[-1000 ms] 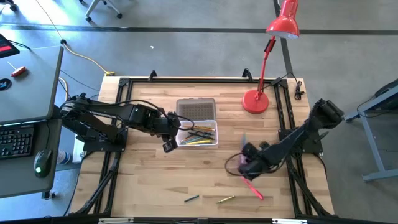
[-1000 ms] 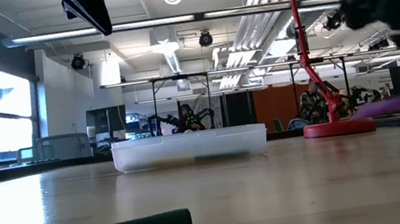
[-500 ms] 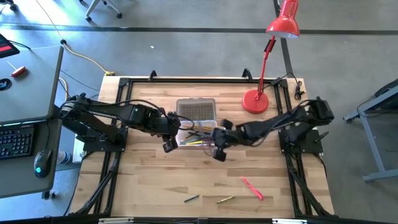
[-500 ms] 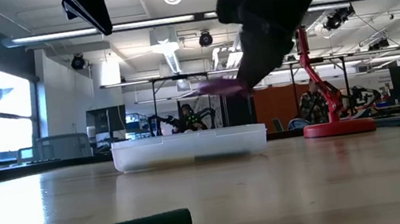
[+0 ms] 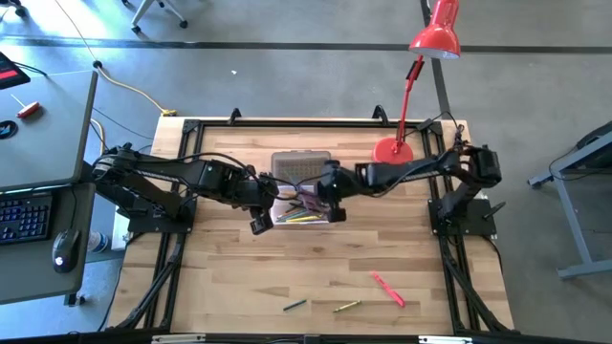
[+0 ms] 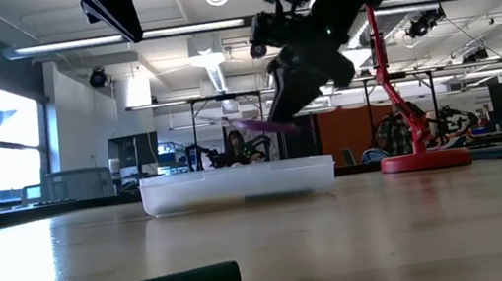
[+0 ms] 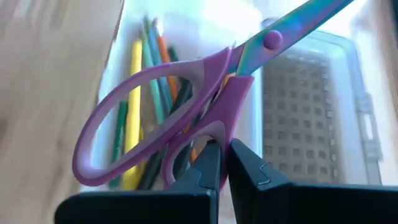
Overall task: Pick & place school supplies into a supply box
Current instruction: Put the violet scissors into the supply box
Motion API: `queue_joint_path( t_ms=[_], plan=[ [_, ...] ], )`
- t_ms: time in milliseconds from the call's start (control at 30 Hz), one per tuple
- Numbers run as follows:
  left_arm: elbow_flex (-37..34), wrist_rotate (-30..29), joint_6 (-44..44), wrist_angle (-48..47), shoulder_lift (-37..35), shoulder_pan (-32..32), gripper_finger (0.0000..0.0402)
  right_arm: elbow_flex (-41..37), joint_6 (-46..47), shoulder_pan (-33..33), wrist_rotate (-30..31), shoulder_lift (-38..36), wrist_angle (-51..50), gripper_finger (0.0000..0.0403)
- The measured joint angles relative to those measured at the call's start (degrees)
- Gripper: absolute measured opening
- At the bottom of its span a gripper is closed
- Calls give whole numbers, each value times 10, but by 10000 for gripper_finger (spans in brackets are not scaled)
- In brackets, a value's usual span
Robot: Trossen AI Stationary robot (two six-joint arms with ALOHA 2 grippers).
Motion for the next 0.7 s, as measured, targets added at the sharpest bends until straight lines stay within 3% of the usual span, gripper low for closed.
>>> queue_joint_path(
  t_ms=[267,467,700],
  plan=[
    [0,0,2,-1,0,0,95,33,-147,-10,-10,80,-23,1],
    [0,0,9,-4,0,0,95,55,-170,-10,-3,99,-46,1],
    [0,0,19,-4,0,0,95,56,-182,2,49,97,-74,20]
  ],
)
